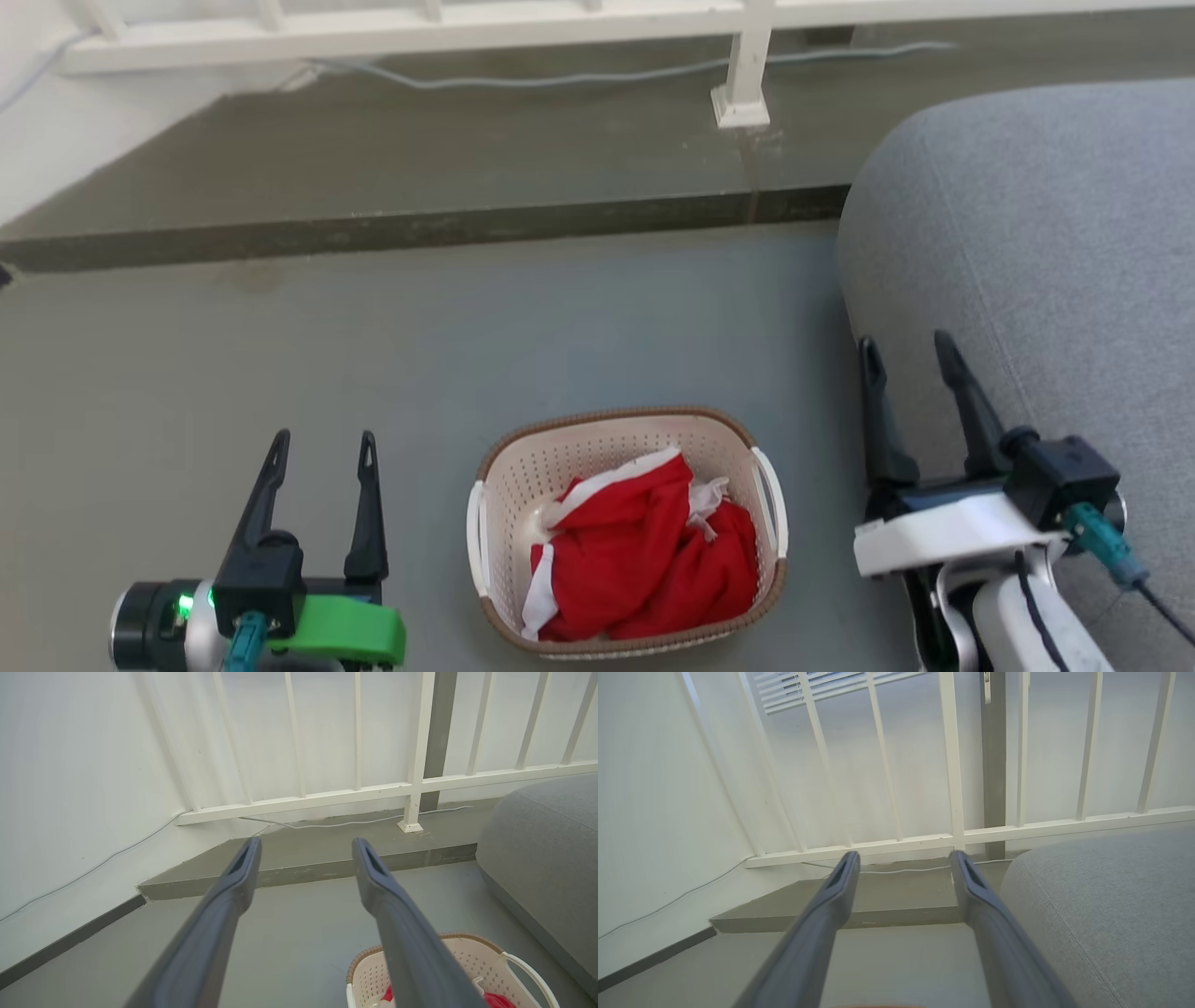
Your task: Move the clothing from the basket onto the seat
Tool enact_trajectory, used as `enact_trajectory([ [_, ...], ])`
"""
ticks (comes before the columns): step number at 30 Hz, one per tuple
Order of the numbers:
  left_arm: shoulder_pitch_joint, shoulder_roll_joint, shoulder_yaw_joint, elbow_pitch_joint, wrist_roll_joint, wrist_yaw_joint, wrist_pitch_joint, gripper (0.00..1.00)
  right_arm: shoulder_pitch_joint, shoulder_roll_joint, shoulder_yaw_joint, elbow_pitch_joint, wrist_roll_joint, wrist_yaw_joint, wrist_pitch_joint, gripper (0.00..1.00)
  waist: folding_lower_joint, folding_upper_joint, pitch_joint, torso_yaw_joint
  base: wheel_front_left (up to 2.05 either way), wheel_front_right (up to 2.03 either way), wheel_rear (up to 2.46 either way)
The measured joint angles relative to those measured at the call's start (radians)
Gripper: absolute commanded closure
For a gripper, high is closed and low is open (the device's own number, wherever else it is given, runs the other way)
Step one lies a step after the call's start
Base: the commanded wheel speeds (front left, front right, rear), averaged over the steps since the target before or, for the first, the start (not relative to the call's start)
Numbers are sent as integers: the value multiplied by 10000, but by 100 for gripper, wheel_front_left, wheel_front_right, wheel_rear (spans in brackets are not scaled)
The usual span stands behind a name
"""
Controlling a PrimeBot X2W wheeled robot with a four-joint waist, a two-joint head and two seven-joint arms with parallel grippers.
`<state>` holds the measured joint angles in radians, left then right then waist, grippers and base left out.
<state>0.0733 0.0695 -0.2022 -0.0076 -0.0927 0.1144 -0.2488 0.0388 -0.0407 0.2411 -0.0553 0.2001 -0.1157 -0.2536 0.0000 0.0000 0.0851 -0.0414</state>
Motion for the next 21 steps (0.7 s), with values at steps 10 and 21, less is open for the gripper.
enact_trajectory([
  [10,-789,36,-27,309,36,-90,-29,0,-884,-6,-387,-278,-2,-4,-10,0,0,0,1179,-84,0,0,0],
  [21,-2099,198,-481,1256,610,-366,196,0,-1796,-15,-861,-493,2,-8,-10,0,1,0,2720,-270,0,0,0],
])
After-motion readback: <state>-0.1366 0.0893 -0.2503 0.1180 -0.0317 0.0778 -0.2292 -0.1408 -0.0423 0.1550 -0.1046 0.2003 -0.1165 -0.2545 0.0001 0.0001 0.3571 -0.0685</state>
